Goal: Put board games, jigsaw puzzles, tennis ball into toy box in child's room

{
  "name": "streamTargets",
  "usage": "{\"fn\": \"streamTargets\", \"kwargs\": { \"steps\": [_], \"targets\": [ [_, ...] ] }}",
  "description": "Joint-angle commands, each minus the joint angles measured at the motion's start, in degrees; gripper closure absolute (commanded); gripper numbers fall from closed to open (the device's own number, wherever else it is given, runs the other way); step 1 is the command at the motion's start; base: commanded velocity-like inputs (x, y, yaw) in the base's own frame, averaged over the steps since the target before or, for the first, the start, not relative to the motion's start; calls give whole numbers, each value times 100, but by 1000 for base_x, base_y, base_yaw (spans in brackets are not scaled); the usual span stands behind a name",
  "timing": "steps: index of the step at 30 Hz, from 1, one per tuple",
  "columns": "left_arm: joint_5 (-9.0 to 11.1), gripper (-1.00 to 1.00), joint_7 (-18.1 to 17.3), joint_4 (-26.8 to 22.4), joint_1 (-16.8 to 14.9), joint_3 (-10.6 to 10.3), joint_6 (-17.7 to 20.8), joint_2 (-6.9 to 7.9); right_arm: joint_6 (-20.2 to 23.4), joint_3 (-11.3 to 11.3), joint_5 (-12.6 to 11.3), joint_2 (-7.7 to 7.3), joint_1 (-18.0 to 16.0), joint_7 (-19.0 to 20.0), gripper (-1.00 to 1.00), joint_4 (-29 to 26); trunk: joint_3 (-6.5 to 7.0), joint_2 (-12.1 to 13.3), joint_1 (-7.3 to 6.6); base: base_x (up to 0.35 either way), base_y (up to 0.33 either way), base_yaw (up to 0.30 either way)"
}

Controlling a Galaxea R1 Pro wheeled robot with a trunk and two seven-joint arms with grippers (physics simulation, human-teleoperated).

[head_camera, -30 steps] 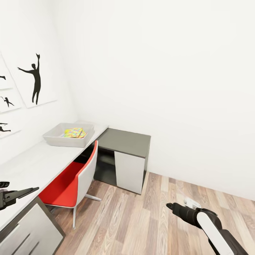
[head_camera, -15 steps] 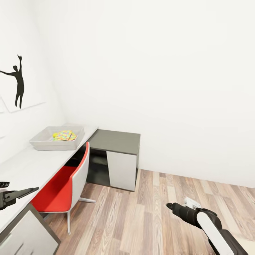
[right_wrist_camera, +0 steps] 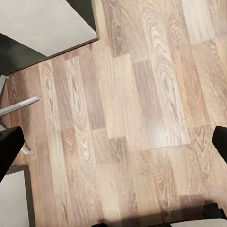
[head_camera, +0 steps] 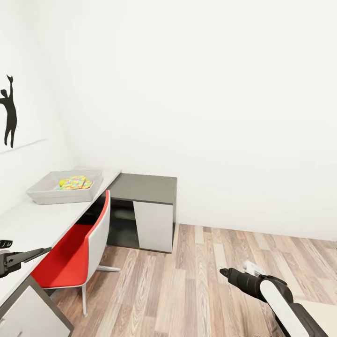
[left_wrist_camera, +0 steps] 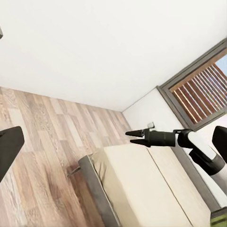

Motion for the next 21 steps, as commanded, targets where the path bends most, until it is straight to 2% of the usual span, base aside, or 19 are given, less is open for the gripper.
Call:
{"fn": "streamTargets", "kwargs": {
  "steps": [1,21],
  "targets": [
    [-2,-100,-22,-1,-4,-3,61,2,0,13,-58,-5,-6,-59,-100,-8,-13,-13,4,-17,13,-19],
    [-13,-100,-22,-1,-4,-8,55,-3,0,13,-61,4,-7,-59,-100,228,-11,-13,4,-18,9,-2]
  ]
}}
